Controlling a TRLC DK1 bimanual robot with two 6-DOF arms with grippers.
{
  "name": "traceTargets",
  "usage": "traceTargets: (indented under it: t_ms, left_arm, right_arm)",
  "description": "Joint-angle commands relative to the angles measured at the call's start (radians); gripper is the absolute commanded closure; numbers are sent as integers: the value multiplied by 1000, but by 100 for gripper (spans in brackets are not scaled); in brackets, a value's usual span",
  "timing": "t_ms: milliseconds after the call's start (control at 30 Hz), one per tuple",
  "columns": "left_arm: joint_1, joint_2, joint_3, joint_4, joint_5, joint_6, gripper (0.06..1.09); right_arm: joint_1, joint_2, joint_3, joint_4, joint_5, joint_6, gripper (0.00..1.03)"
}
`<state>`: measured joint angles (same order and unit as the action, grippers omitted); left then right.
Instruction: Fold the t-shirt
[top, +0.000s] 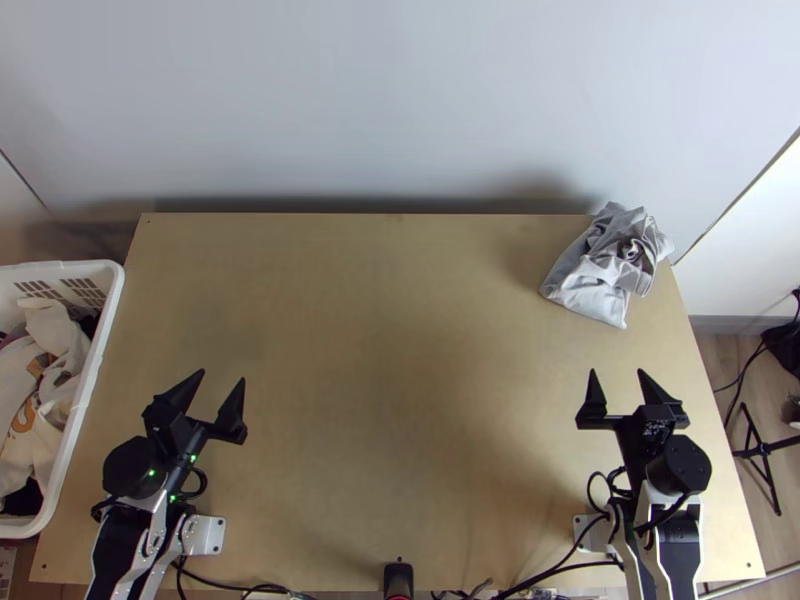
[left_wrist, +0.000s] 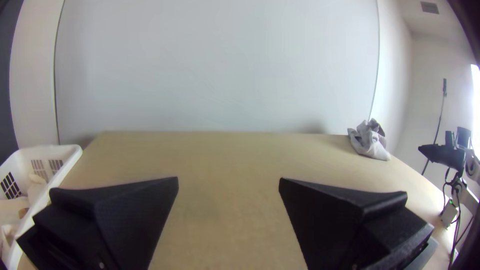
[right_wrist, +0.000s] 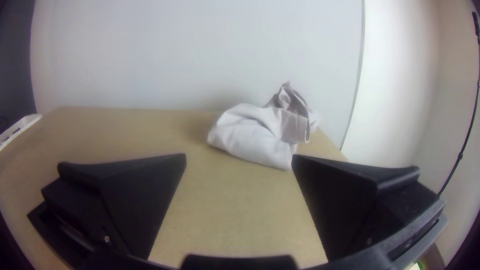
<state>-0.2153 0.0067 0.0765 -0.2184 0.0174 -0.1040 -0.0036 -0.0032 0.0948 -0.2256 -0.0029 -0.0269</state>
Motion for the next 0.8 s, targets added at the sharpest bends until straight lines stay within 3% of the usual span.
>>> traceTargets:
  t_ms: [0,367,433,567,633,767]
  left_arm:
    - [-45,16,-1,1,1,10,11]
    - [-13,-8,12,56,0,41,11]
    - [36,10,12,62,-91,-16,11]
    - [142,13,9,45,-86,-42,11]
    - [212,15,32,45,-19,-45,11]
    - [241,225,201,19,-14,-48,11]
  right_arm:
    - [16,0,0,2,0,44,5]
    - [85,3,72,65,0,85,5]
    - [103,16,106,66,12,85,5]
    - [103,143,226,65,24,81,5]
    - [103,221,307,63,27,76,5]
    - [106,402,484,31,29,78,5]
